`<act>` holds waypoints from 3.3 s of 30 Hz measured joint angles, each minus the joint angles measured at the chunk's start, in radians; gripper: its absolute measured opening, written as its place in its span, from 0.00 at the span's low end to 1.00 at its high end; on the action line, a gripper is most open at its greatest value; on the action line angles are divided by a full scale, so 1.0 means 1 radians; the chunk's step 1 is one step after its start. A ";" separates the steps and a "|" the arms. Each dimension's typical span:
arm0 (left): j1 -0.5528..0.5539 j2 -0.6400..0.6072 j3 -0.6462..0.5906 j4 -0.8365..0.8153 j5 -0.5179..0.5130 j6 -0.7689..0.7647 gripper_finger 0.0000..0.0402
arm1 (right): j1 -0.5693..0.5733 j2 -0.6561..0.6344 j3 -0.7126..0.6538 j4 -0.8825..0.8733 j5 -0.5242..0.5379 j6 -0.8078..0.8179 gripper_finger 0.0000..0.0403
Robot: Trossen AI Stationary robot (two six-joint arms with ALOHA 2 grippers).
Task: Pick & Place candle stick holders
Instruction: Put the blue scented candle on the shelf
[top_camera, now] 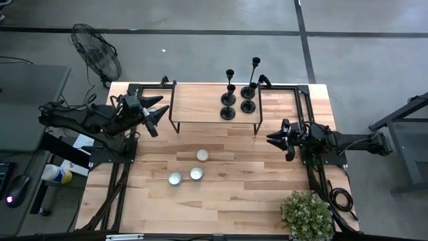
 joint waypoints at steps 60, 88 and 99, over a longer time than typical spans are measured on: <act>1.053 0.406 0.380 -0.933 0.750 -0.026 0.52 | 0.000 0.001 -0.001 -0.004 0.002 0.043 0.24; 1.303 0.805 0.161 -0.930 0.815 -0.263 0.52 | 0.000 0.001 -0.001 -0.002 0.003 0.043 0.24; 1.302 0.826 0.140 -0.875 0.797 -0.301 0.52 | 0.000 0.001 -0.001 -0.002 0.002 0.043 0.24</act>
